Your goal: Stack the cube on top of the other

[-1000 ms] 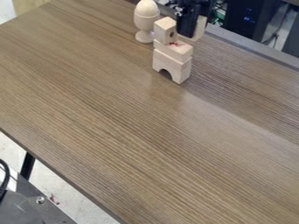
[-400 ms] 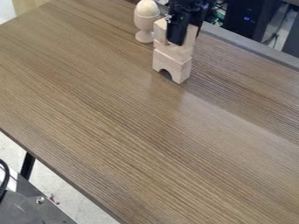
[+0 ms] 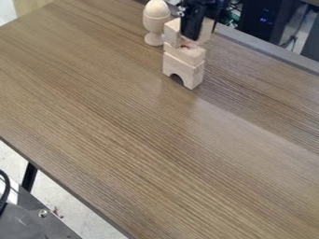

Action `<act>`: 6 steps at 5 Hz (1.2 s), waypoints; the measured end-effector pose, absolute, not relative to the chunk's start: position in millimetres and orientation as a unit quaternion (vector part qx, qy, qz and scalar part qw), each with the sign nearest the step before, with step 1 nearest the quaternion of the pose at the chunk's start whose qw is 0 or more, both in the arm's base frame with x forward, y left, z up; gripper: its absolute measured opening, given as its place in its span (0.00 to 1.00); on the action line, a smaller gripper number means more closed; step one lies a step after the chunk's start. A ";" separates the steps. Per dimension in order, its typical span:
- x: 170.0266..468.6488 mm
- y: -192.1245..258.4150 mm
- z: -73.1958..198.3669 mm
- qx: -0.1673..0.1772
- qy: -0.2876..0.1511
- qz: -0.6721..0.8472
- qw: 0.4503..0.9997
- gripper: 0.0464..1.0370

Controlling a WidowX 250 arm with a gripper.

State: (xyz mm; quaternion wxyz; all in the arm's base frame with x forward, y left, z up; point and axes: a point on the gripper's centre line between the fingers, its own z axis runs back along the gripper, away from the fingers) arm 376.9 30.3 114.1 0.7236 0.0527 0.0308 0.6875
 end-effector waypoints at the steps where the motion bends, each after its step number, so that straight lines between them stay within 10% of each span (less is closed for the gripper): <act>1: 378.8 31.2 107.7 0.059 0.035 0.686 0.724 0.54; 5: 384.2 34.9 96.9 0.067 0.028 0.686 0.724 0.61; 6: 384.9 35.3 96.8 0.066 0.027 0.690 0.720 0.90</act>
